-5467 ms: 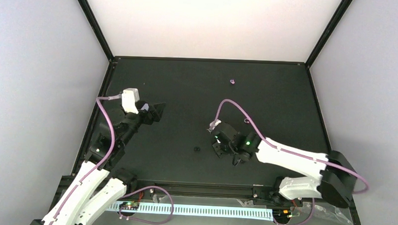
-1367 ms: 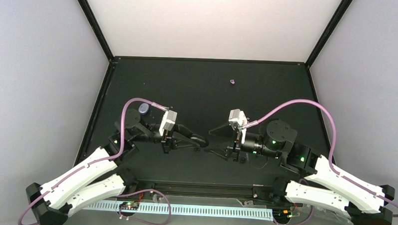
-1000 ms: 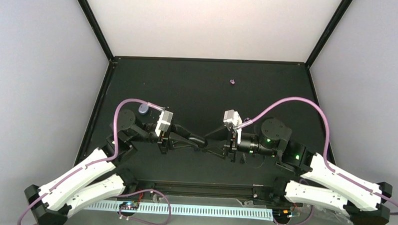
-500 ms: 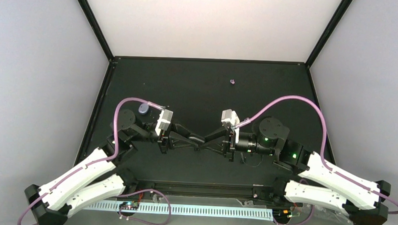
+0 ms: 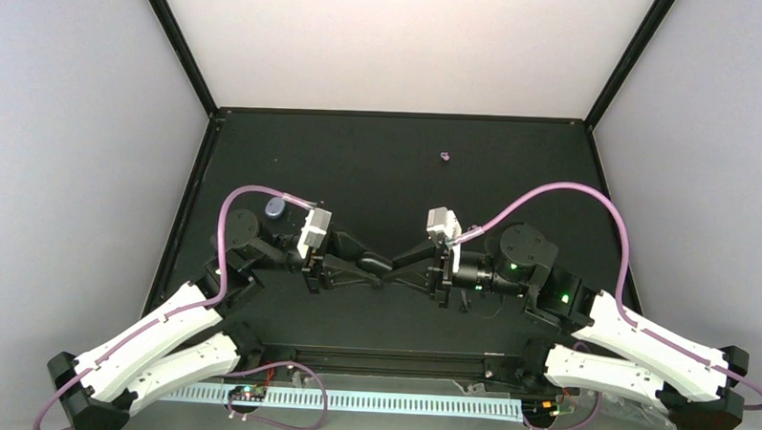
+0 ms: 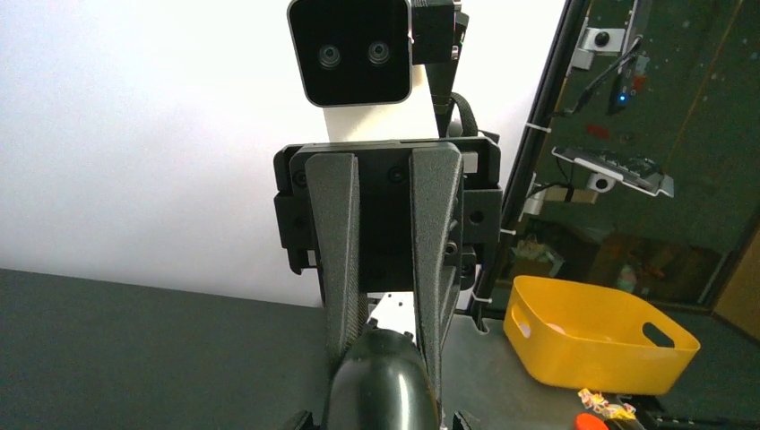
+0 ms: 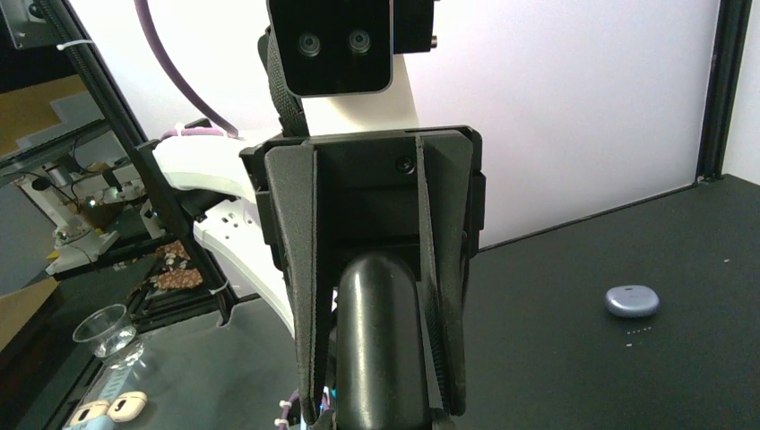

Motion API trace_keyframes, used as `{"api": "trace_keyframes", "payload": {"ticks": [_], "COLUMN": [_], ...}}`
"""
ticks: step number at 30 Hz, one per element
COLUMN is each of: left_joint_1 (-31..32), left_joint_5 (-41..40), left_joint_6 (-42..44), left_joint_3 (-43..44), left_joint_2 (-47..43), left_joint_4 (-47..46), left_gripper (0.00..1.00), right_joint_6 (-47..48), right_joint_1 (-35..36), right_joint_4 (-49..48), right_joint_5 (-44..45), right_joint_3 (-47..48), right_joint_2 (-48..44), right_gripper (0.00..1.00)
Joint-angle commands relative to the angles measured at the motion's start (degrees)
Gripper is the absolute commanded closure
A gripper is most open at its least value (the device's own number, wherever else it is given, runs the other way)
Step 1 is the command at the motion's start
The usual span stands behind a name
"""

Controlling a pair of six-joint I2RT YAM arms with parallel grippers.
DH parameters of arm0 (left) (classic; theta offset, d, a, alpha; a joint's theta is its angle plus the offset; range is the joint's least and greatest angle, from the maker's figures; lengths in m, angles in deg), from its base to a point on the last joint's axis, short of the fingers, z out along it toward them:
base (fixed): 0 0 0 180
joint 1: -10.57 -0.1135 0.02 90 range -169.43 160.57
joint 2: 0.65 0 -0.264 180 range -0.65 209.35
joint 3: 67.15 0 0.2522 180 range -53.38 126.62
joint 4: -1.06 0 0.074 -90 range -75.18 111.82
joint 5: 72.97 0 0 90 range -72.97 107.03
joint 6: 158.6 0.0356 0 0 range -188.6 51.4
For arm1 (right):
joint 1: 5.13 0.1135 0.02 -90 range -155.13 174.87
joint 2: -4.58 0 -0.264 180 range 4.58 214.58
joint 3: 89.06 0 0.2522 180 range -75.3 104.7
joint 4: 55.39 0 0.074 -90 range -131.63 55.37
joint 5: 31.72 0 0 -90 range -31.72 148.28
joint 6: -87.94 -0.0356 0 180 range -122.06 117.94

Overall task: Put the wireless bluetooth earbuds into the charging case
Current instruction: Pick up the charging case at the center of the board.

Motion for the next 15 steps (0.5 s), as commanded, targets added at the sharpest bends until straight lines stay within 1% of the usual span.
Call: {"api": "trace_keyframes", "payload": {"ticks": [1,6,12,15], "left_joint_1": [0.01,0.01,0.01,0.01], "left_joint_5": [-0.27,-0.52,-0.98,-0.9], "left_joint_6": [-0.31,-0.66,-1.54,-1.58], "left_joint_3": [0.75,0.68,0.96,0.91], "left_joint_2": [0.0,-0.39,-0.53,-0.53], "left_joint_4": [-2.03,-2.91,-4.17,-4.31], "left_gripper": [0.6,0.63,0.63,0.66], "right_joint_6": [0.11,0.03,-0.05,-0.01], "right_joint_1": [-0.16,-0.16,-0.16,-0.2], "right_joint_4": [-3.05,-3.01,-3.07,-3.24], "right_joint_5": [0.98,0.87,0.78,0.95], "right_joint_3": [-0.65,-0.82,-0.92,-1.0], "right_joint_2": [-1.14,-0.8,-0.45,-0.52], "right_gripper": [0.99,0.99,0.99,0.99]}}
